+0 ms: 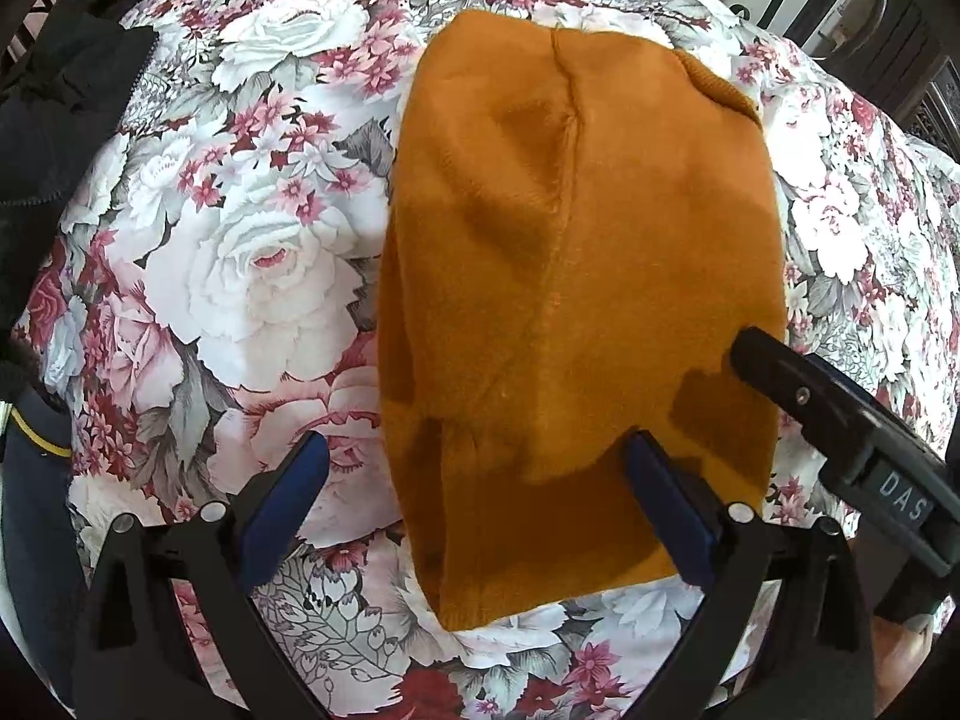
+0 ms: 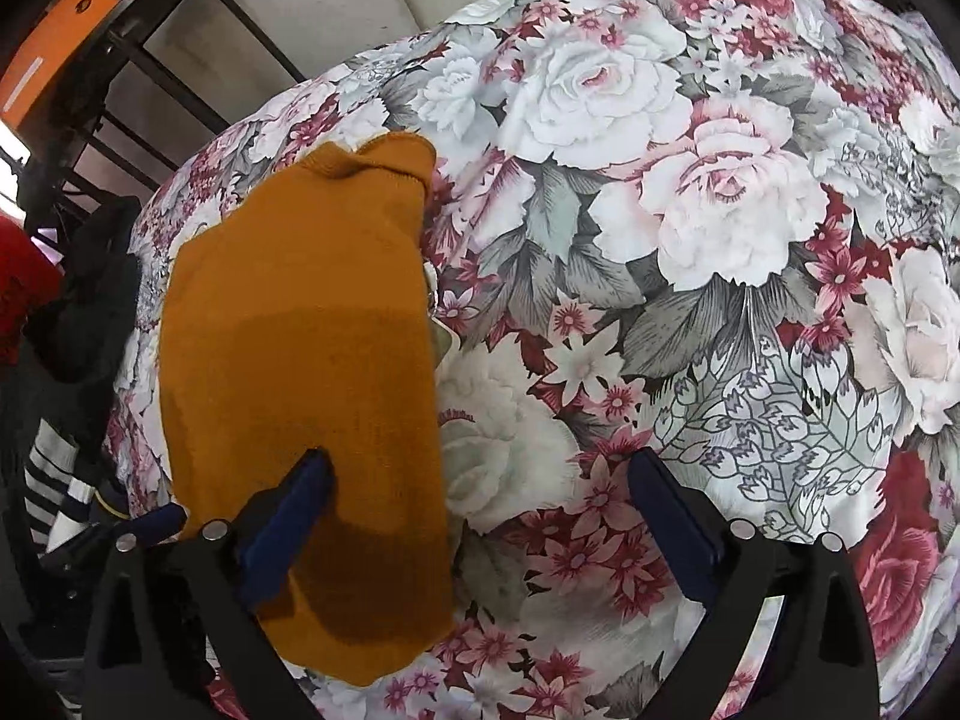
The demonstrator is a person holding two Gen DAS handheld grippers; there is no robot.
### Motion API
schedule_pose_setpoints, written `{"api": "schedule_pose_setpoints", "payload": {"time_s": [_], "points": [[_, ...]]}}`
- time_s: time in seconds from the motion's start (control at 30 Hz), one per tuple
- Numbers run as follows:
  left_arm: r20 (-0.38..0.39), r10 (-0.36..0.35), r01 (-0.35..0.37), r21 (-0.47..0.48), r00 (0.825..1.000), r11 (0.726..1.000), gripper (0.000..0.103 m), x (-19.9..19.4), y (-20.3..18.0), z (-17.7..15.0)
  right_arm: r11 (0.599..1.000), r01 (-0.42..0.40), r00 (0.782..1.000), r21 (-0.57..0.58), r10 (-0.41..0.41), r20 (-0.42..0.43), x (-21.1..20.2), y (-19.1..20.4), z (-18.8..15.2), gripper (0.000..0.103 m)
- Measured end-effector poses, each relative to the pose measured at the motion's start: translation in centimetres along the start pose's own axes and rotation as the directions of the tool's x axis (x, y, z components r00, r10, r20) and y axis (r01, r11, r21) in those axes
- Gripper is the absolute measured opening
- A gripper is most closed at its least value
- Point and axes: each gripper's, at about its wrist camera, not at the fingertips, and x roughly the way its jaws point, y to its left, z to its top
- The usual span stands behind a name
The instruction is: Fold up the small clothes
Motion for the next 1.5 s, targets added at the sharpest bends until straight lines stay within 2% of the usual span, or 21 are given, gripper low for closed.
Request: {"api": "schedule_pose_setpoints", "payload": {"time_s": [0.23, 0.33, 0.43, 0.5, 0.57, 0.6, 0.7, 0.73, 0.77, 0.87, 0.93, 1.0, 1.07, 1.1, 1.17, 1.27, 1.3, 1.43, 1.5], "points": [[-0.001, 0.011, -0.011, 0.008, 1.0, 1.0, 0.097, 0.9, 0.0, 0.0, 1.0, -0.02, 1.0, -0.001, 0.02, -0.005, 0.0, -0.3, 0.0, 0.099], [-0.006, -0.011, 0.011, -0.004, 1.0, 1.0, 0.097, 0.8, 0.1, 0.4, 0.999, -0.035, 0.999, 0.02, 0.035, 0.003, -0.4, -0.5, 0.0, 0.099], [0.017, -0.061, 0.062, -0.06, 0.998, 0.996, 0.097, -0.3, 1.6, 1.4, 0.997, -0.068, 0.996, 0.048, 0.065, 0.059, -2.0, -0.3, 0.2, 0.099], [0.04, -0.09, 0.094, -0.118, 0.995, 0.989, 0.097, -0.8, 3.3, 2.0, 0.995, -0.094, 0.989, 0.022, 0.091, 0.121, -3.5, 0.3, 0.5, 0.098], [0.033, -0.122, 0.126, -0.17, 0.992, 0.977, 0.097, -0.5, 4.7, 2.4, 0.994, -0.106, 0.984, -0.001, 0.105, 0.143, -4.1, 0.8, 0.6, 0.098], [0.013, -0.143, 0.142, -0.199, 0.99, 0.97, 0.096, 0.1, 5.4, 2.5, 0.995, -0.101, 0.986, -0.012, 0.102, 0.134, -3.9, 0.9, 0.6, 0.098], [-0.057, -0.164, 0.15, -0.198, 0.985, 0.969, 0.099, 2.4, 5.4, 2.4, 1.0, 0.0, 1.0, -0.032, 0.0, 0.002, -0.6, 0.7, 0.0, 0.099], [-0.073, -0.146, 0.131, -0.18, 0.987, 0.975, 0.099, 3.0, 4.9, 2.2, 1.0, -0.02, 1.0, -0.008, 0.02, -0.016, 0.3, -0.1, -0.5, 0.1], [-0.08, -0.127, 0.112, -0.163, 0.989, 0.98, 0.099, 3.3, 4.6, 2.1, 0.999, -0.036, 0.999, 0.002, 0.036, -0.004, 0.4, -0.4, -0.6, 0.1], [-0.081, -0.113, 0.101, -0.143, 0.99, 0.985, 0.099, 3.1, 4.1, 2.3, 1.0, -0.018, 1.0, -0.013, 0.018, -0.015, 0.0, 0.1, -0.2, 0.1], [-0.077, -0.141, 0.126, -0.171, 0.987, 0.977, 0.099, 3.0, 4.5, 2.4, 1.0, -0.029, 1.0, -0.005, 0.029, -0.005, -0.2, 0.1, -0.2, 0.1], [-0.067, -0.183, 0.167, -0.199, 0.981, 0.966, 0.099, 2.6, 5.5, 2.5, 0.996, -0.075, 0.997, 0.048, 0.075, -0.004, -0.6, -0.8, -0.2, 0.1], [-0.052, -0.251, 0.234, -0.216, 0.967, 0.948, 0.098, 2.4, 6.3, 2.6, 0.981, -0.157, 0.988, 0.118, 0.157, 0.007, -1.0, -1.7, 0.2, 0.1], [-0.048, -0.298, 0.28, -0.224, 0.953, 0.933, 0.098, 2.5, 6.7, 2.7, 0.968, -0.203, 0.979, 0.151, 0.202, 0.02, -1.2, -2.2, 0.2, 0.1], [-0.058, -0.415, 0.391, -0.24, 0.908, 0.889, 0.098, 2.8, 6.9, 2.7, 0.937, -0.285, 0.958, 0.199, 0.283, 0.041, -1.5, -2.9, 0.4, 0.1], [-0.088, -0.507, 0.475, -0.242, 0.857, 0.846, 0.098, 3.6, 6.4, 2.2, 0.906, -0.348, 0.935, 0.24, 0.354, 0.018, -0.9, -3.3, 0.1, 0.1], [-0.103, -0.513, 0.479, -0.242, 0.852, 0.844, 0.098, 3.7, 5.9, 1.5, 0.902, -0.351, 0.932, 0.251, 0.361, 0.008, -0.6, -3.5, -0.1, 0.1], [-0.123, -0.501, 0.467, -0.228, 0.856, 0.854, 0.098, 5.2, 5.8, 1.5, 0.886, -0.369, 0.923, 0.28, 0.386, -0.003, 0.3, -3.9, -0.6, 0.1], [-0.118, -0.499, 0.464, -0.233, 0.859, 0.854, 0.098, 4.9, 5.6, 1.5, 0.866, -0.396, 0.911, 0.304, 0.413, 0.011, 0.2, -4.6, -0.7, 0.1]]}}
